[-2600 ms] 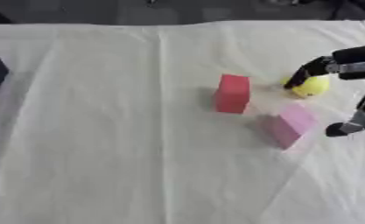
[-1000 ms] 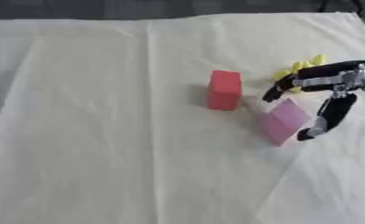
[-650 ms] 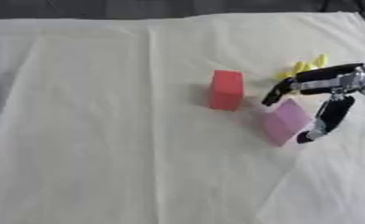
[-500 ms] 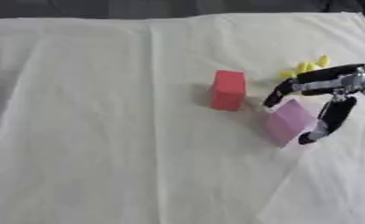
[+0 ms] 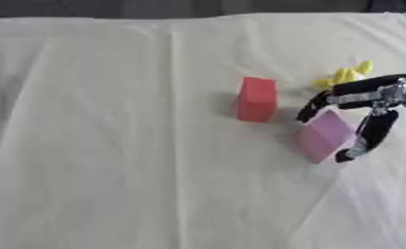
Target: Pick up the objects with one hand, pass them to the other hand, and then place them into the box on the other side of the table.
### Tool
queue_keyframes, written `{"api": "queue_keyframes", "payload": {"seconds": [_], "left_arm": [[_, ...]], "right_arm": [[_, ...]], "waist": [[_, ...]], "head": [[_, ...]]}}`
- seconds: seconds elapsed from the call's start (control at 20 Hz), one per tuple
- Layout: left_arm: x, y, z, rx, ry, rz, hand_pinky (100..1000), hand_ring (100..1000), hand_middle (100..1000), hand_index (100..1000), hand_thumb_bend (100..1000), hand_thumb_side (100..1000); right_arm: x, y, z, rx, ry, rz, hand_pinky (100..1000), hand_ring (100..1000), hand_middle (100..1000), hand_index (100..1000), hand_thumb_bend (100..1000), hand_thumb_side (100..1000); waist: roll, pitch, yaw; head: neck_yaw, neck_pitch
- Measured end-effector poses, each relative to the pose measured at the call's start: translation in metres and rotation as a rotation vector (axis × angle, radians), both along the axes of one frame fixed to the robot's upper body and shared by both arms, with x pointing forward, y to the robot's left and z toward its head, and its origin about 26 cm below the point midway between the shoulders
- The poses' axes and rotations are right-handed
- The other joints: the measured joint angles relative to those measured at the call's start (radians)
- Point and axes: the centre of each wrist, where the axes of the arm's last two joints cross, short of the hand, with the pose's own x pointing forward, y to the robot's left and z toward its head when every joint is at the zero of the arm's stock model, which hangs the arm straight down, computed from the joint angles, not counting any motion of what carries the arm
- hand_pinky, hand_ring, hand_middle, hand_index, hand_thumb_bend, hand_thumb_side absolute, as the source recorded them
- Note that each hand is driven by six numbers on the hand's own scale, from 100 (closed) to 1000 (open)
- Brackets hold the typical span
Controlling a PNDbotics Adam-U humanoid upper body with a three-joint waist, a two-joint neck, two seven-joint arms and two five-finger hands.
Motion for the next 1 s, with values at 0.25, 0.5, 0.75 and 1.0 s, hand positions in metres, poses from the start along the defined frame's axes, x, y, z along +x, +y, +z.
{"api": "queue_keyframes", "payload": {"seconds": [0.25,0.5,0.75,1.0], "left_arm": [[0.0001,-0.0005,0.0002,0.001,0.0,-0.003,690,727,767,744,155,832],[0.0001,-0.0014,0.0002,0.003,0.001,-0.006,691,728,768,744,154,833],[0.0001,-0.0015,0.0003,0.003,0.0,-0.007,691,728,768,743,154,834],[0.0001,-0.0016,0.0003,0.003,0.0,-0.007,692,729,768,743,154,833]], "right_arm": [[-0.0008,-0.0023,-0.0044,0.008,0.007,-0.017,956,865,760,867,480,100],[-0.0026,-0.0044,-0.0073,0.031,-0.004,-0.042,920,765,554,688,402,100],[-0.0037,-0.004,-0.0089,0.101,-0.047,-0.08,881,636,381,487,331,100],[-0.0039,-0.0035,-0.0086,0.143,-0.106,-0.133,858,594,340,442,353,100]], "waist": [[0.0,0.001,0.0],[0.0,0.001,-0.001],[0.0,0.001,-0.002],[0.0,0.001,-0.002]], "head": [[0.002,0.0],[0.003,0.0],[0.003,0.0],[0.003,0.0]]}}
